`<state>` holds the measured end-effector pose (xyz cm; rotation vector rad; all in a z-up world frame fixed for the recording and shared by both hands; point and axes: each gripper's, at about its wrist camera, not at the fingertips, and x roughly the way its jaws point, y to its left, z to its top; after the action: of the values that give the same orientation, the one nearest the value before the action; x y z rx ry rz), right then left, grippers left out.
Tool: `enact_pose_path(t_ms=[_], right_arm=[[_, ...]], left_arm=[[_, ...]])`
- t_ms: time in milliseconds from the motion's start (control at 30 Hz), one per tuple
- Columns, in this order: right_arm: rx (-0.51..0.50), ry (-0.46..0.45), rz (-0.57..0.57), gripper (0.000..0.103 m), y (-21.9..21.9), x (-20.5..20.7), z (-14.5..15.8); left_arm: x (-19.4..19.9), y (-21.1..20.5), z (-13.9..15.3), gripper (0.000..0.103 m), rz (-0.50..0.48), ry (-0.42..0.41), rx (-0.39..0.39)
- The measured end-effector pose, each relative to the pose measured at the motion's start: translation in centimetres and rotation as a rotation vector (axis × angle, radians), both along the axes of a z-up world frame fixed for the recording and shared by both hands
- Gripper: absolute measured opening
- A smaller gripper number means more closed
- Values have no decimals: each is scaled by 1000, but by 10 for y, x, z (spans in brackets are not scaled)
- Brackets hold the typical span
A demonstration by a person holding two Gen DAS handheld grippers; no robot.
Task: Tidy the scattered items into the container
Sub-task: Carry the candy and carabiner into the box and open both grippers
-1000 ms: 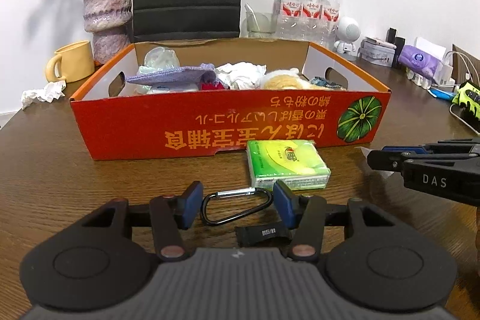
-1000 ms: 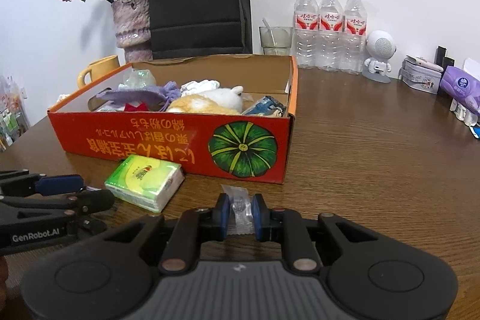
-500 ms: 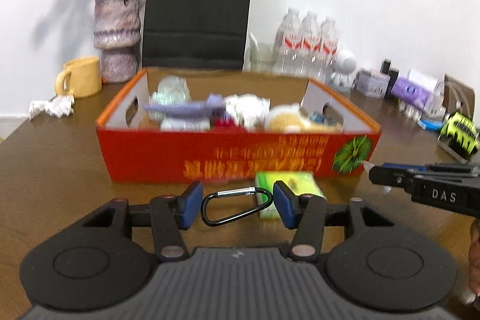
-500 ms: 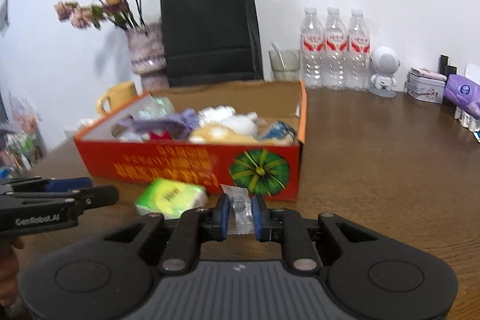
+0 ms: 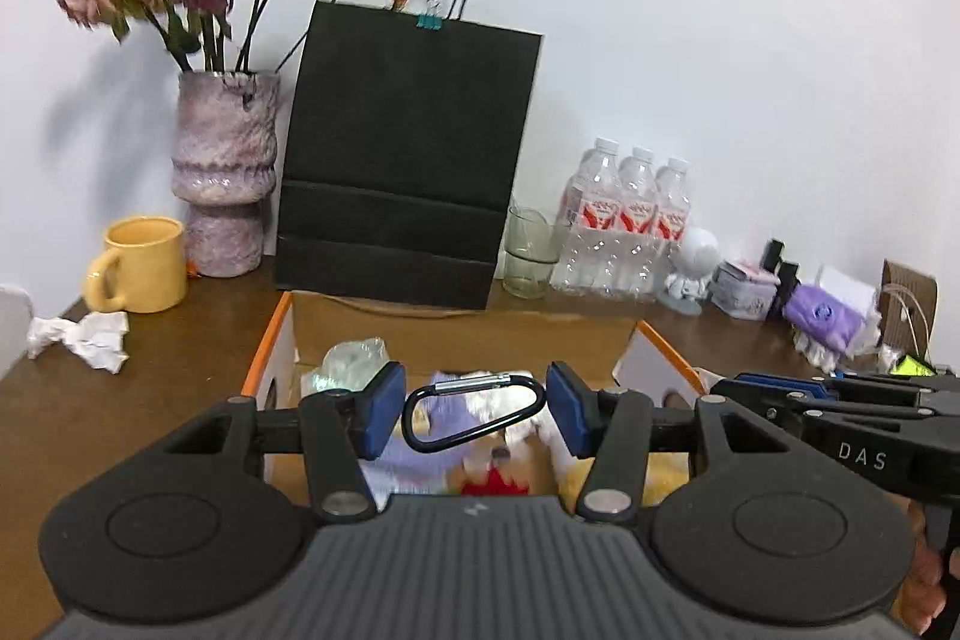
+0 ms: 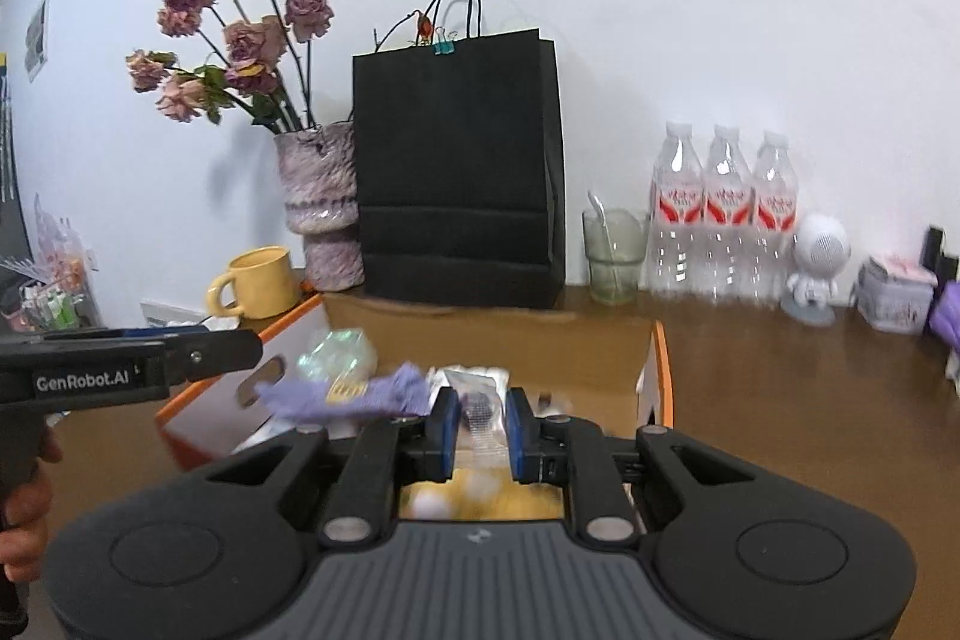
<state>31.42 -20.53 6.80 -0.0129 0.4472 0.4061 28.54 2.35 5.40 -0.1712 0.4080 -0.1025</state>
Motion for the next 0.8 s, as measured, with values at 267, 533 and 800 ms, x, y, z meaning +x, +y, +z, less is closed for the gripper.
enact_pose_path(t_ms=[267,533,800], right_arm=[[-1,89,-25,15,16,72,-28],[-7,155,-58,24,11,99,-48],[5,169,-95,103,4,97,-42]], left_arm=[[67,14,-30,53,18,83,-18],[88,17,-46,64,12,148,11],[80,6,-38,103,60,112,98]])
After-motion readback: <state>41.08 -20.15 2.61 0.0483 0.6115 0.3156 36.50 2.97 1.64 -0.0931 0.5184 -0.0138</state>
